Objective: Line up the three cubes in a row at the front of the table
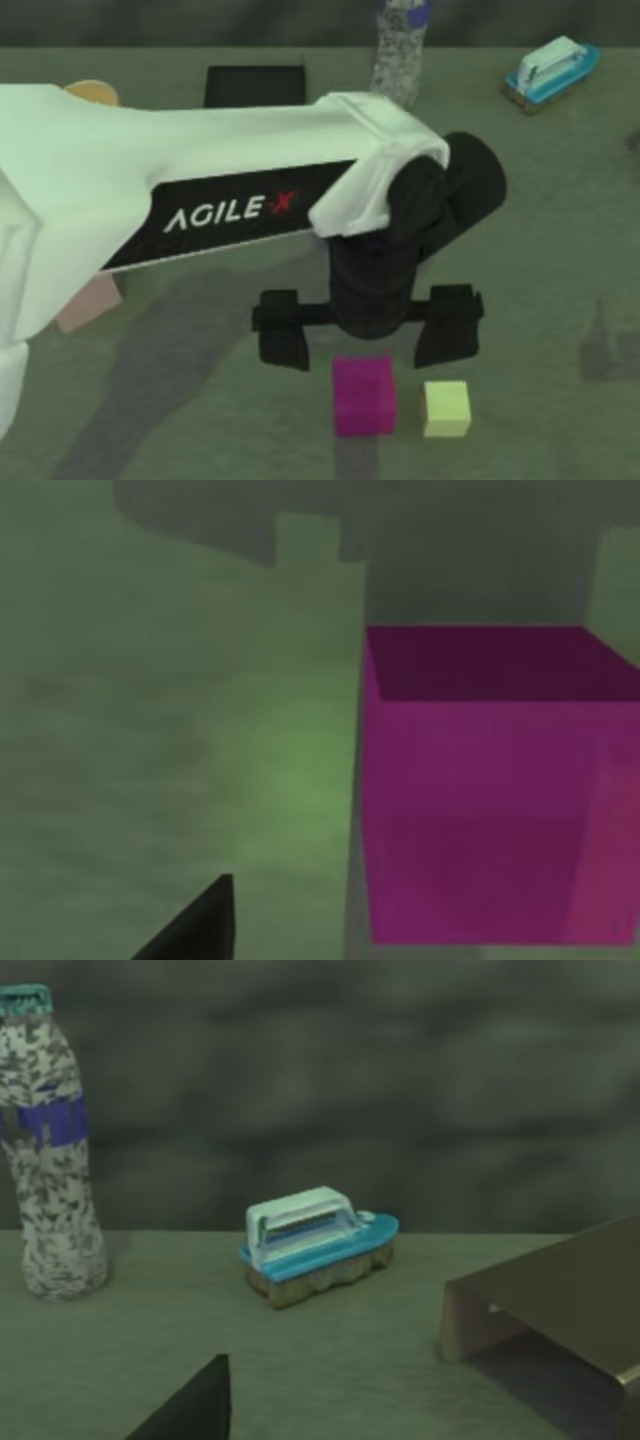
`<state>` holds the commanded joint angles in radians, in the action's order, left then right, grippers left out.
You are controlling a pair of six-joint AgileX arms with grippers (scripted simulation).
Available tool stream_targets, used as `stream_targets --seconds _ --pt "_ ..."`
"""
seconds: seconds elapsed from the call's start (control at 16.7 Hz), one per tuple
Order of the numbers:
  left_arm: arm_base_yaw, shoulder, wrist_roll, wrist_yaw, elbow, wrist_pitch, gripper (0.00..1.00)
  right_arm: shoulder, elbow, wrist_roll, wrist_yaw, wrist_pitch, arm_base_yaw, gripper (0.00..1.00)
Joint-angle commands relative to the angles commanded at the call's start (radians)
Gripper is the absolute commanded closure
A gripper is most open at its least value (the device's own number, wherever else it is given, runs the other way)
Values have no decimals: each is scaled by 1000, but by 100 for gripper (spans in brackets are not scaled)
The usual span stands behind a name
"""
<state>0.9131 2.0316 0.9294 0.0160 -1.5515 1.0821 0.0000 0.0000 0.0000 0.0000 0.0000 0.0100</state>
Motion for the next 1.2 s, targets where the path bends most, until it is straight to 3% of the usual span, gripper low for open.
stream_targets --seconds 0.42,0.6,0.9,1.2 --pt "-3 -11 -12 0 -15 20 0 0 0 0 0 0 0 0" --pt "-48 -6 -108 0 -20 22 0 0 0 0 0 0 0 0" --pt "-211 -1 -449 -3 -17 27 0 0 0 0 0 0 0 0" --pt "-439 -6 -943 -7 22 32 0 0 0 0 0 0 0 0"
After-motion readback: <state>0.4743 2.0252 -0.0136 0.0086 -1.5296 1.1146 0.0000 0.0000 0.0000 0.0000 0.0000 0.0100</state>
